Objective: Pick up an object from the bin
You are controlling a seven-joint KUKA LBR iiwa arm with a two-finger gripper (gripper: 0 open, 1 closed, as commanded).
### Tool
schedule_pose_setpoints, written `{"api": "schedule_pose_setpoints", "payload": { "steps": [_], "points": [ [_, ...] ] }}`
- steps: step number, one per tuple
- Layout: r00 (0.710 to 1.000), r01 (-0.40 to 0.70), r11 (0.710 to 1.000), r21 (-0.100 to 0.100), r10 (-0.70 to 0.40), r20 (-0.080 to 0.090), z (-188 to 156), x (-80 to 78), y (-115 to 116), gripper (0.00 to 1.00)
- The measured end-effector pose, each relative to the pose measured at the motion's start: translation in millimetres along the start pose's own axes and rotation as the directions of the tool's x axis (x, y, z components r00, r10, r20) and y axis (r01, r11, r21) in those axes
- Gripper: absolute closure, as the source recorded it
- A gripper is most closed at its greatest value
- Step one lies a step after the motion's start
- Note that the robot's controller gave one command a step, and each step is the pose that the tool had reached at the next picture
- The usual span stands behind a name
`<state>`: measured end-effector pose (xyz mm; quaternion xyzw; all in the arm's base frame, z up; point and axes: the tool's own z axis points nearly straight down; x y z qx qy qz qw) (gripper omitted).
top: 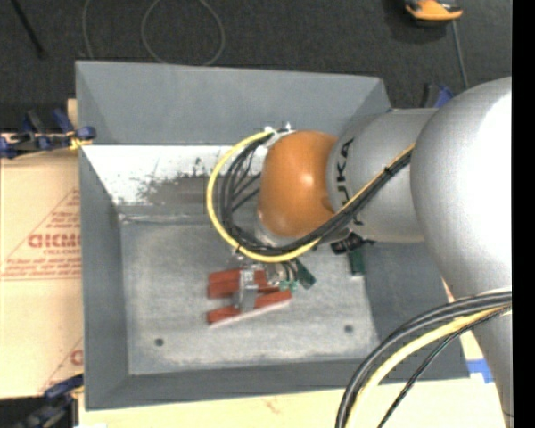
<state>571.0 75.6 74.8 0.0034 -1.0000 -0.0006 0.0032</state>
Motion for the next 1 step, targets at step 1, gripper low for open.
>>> {"api": "schedule_pose_setpoints", "payload": {
  "steps": [1],
  "points": [
    [1.000,0.013,1.000,0.001,-0.013,0.019,-184.5,16.6,-3.1,1.00]
  ]
}}
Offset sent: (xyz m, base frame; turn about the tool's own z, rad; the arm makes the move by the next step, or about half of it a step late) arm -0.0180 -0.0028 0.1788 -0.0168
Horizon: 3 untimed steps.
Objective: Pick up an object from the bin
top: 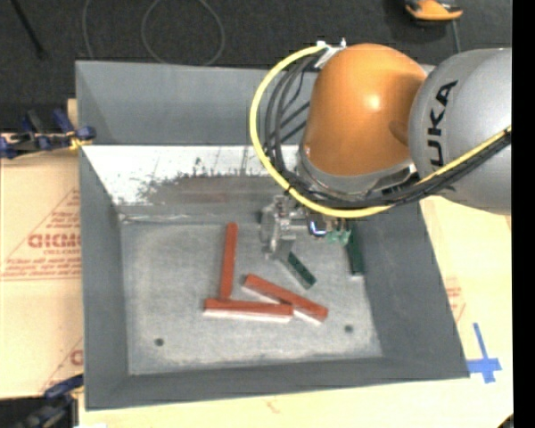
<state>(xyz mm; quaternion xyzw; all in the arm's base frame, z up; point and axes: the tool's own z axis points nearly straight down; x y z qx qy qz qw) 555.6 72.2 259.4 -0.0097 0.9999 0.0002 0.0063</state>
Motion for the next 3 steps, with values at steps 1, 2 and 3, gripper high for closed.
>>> {"api": "schedule_pose_setpoints", "payload": {
  "steps": [1,2,3],
  "points": [
    [1.000,-0.002,1.000,0.000,0.002,-0.009,5,1.4,0,0.00],
    [0.999,-0.034,0.999,0.001,0.034,-0.017,160,18.2,-35,0.00],
    [1.000,-0.020,1.000,0.002,0.020,-0.012,191,2.4,-52,0.00]
  ]
}}
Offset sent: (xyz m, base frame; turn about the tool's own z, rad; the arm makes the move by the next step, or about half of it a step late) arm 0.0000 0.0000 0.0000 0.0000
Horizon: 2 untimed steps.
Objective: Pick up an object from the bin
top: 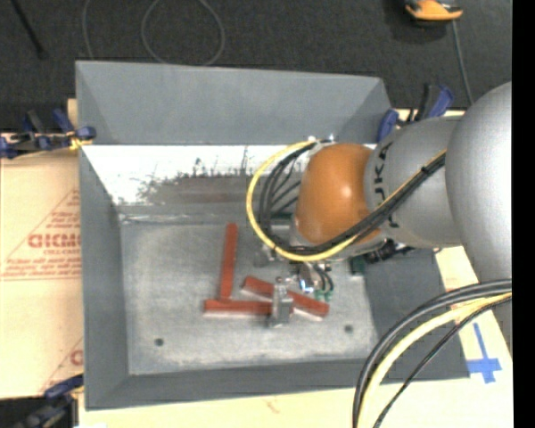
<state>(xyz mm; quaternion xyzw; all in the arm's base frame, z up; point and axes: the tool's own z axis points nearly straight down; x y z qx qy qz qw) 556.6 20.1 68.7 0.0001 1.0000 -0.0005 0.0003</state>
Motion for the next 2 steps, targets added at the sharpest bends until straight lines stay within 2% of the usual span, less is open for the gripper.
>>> {"api": "schedule_pose_setpoints", "payload": {
  "steps": [1,2],
  "points": [
    [1.000,-0.003,1.000,-0.002,0.003,0.002,-2,-0.3,1,1.00],
    [1.000,-0.016,1.000,-0.002,0.016,0.010,-179,22.0,-2,1.00]
  ]
}}
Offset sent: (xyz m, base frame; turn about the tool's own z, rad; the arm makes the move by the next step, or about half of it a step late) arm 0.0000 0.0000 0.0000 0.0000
